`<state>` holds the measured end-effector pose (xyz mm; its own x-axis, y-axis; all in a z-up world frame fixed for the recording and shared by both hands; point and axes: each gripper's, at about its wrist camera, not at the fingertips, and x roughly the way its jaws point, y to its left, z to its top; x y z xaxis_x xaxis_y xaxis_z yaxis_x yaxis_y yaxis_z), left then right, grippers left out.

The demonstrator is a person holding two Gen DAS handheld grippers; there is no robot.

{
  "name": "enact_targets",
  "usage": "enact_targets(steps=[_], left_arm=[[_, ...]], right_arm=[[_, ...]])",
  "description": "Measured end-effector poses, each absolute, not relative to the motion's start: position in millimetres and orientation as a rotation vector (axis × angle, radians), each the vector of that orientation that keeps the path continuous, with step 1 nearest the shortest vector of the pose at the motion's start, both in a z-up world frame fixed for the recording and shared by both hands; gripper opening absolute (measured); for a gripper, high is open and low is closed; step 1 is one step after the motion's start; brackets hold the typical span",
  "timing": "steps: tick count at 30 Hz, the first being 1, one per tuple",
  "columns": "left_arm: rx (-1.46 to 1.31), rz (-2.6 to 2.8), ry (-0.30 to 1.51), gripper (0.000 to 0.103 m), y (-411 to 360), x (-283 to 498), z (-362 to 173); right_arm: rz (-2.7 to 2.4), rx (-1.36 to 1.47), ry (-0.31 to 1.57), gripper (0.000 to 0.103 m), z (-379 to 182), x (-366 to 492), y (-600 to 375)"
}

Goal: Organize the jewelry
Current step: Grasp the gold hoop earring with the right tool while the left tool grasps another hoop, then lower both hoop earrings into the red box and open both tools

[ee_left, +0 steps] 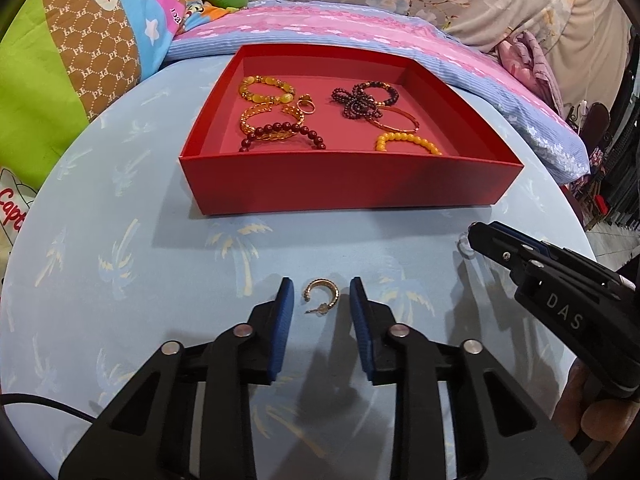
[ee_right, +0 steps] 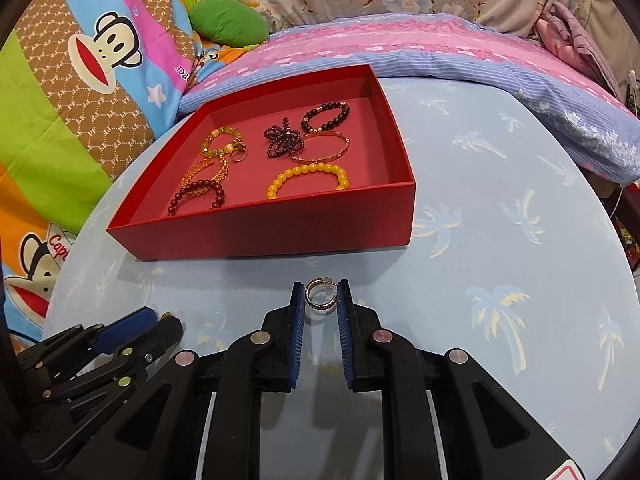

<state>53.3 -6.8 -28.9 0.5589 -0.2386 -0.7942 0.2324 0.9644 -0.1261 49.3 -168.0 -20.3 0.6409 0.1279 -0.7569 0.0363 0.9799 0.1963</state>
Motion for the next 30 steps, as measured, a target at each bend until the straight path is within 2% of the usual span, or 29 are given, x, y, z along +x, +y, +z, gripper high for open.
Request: enact_targets(steps=[3,10,19,30], left_arm=[[-0.004,-0.281,0.940,0.017,-8,53,-29],[-0.007,-0.289,0.945,0.017,-9,49,-25],[0.000,-0.321,0.880,0.017,-11,47,5],[0.012,-0.341,0.774,0.017,-22,93,46]], right_arm=[[0.060,0.204,0.869,0.015,-18,45,-167],[0.074,0.211,0.856,0.015,-11,38,-167],[0.099,0.201,0.791,0.015,17,36,-165],[0.149,0.202,0.731,0.015,43,82,-167]])
